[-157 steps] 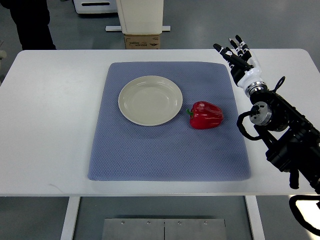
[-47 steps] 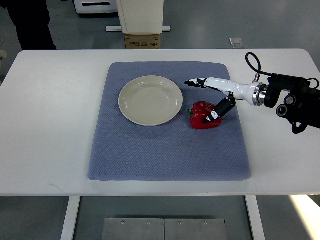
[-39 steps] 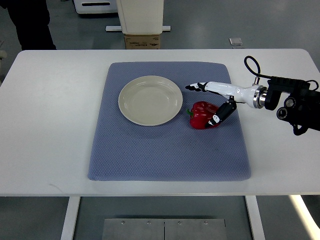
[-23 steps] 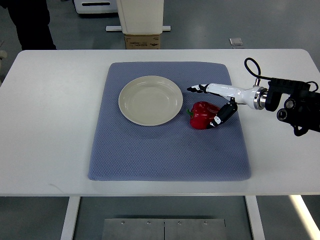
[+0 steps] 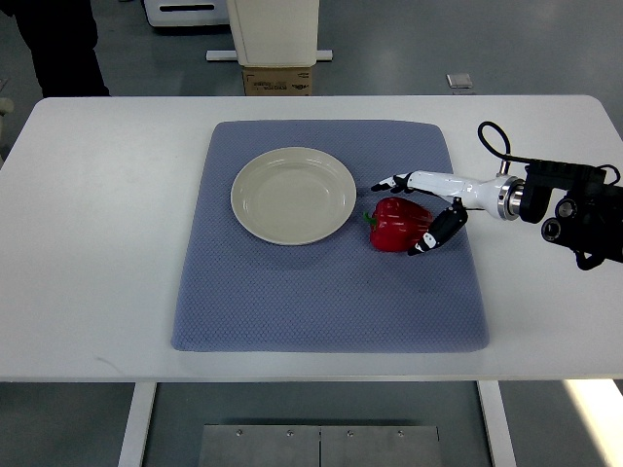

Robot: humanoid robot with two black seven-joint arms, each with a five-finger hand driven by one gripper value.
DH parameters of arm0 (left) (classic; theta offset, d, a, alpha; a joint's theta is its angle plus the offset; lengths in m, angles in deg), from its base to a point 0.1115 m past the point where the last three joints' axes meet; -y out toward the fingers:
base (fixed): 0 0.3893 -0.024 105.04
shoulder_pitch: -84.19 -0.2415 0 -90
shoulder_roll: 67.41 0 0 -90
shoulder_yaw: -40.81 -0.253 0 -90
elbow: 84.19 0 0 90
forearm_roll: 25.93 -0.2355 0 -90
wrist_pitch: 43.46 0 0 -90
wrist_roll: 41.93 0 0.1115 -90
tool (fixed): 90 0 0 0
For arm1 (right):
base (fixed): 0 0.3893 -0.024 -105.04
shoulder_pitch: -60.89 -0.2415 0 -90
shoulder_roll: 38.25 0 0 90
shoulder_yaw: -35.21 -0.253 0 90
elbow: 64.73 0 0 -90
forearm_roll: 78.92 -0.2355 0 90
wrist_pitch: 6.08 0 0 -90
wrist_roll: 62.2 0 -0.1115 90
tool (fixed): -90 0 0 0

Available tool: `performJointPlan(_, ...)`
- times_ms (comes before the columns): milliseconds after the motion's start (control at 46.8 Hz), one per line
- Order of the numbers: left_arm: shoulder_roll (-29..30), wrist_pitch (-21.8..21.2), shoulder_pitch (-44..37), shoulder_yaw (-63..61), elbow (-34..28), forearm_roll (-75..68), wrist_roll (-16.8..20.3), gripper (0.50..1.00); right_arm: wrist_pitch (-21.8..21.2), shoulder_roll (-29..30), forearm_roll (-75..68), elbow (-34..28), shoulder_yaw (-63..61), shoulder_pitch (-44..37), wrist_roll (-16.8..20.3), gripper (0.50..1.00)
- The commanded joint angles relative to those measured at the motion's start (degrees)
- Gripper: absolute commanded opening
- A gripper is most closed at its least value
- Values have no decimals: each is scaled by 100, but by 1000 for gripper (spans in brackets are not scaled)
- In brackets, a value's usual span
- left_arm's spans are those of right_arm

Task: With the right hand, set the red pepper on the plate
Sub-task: 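Lower the right hand and close its fingers around the red pepper, then lift the pepper with the right hand and carry it over the plate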

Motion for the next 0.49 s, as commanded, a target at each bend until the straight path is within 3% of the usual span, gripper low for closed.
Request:
performJointPlan(0, 0, 0, 0, 0, -1, 0, 3, 1000, -1, 0, 0, 12, 0, -1, 0, 885)
performJointPlan(342, 0, 0, -9, 0, -1, 0, 3, 1000, -1, 8, 18, 144, 0, 51, 0, 784)
performJointPlan(471, 0, 0, 0, 0, -1, 0, 3, 1000, -1, 17, 18, 187, 0, 113, 0, 721)
